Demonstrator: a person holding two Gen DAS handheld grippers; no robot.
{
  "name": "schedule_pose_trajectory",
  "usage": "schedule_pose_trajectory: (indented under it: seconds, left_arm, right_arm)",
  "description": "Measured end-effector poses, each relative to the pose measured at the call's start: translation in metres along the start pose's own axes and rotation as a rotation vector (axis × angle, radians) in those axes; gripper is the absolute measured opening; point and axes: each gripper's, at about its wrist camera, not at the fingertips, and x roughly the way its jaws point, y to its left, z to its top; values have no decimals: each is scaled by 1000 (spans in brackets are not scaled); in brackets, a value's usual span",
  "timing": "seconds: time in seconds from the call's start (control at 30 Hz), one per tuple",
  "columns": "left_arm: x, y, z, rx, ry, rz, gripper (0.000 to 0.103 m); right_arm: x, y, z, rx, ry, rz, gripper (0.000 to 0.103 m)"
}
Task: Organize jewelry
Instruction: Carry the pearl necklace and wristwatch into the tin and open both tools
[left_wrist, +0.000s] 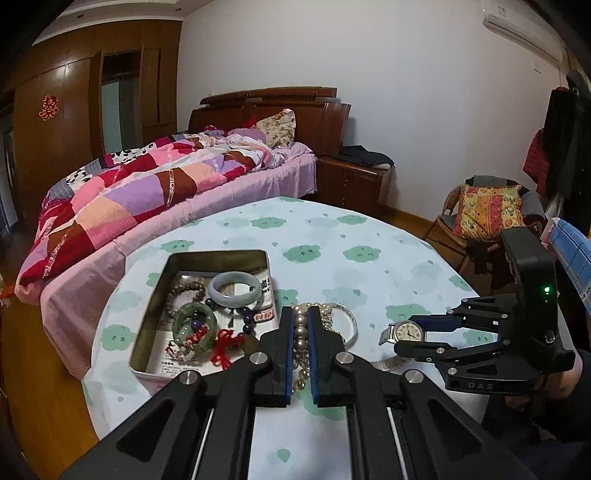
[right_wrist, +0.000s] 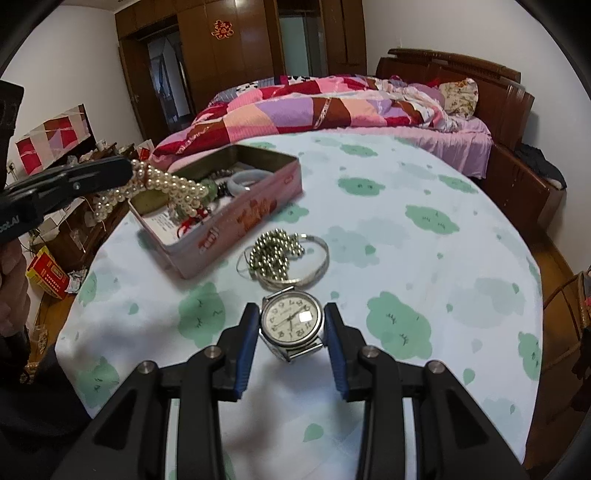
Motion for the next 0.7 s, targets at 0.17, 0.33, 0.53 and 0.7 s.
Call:
schedule_pose_trajectory:
  seconds: [0.17, 0.33, 0.53, 0.7]
  left_arm:
    - [-10, 8, 7, -4, -24, 16, 6]
    - [-19, 23, 19, -5, -50, 47, 6]
    - [-21, 42, 29, -11, -71, 87, 6]
    - [-15, 57, 32, -21, -67, 112, 6]
  right_arm:
    - [-7, 4, 11, -5, -31, 4, 38]
    - [-11, 11, 31, -32, -62, 7, 38]
    - [-11, 24, 57, -73, -100, 13, 38]
    - [-9, 38, 75, -91, -127, 31, 38]
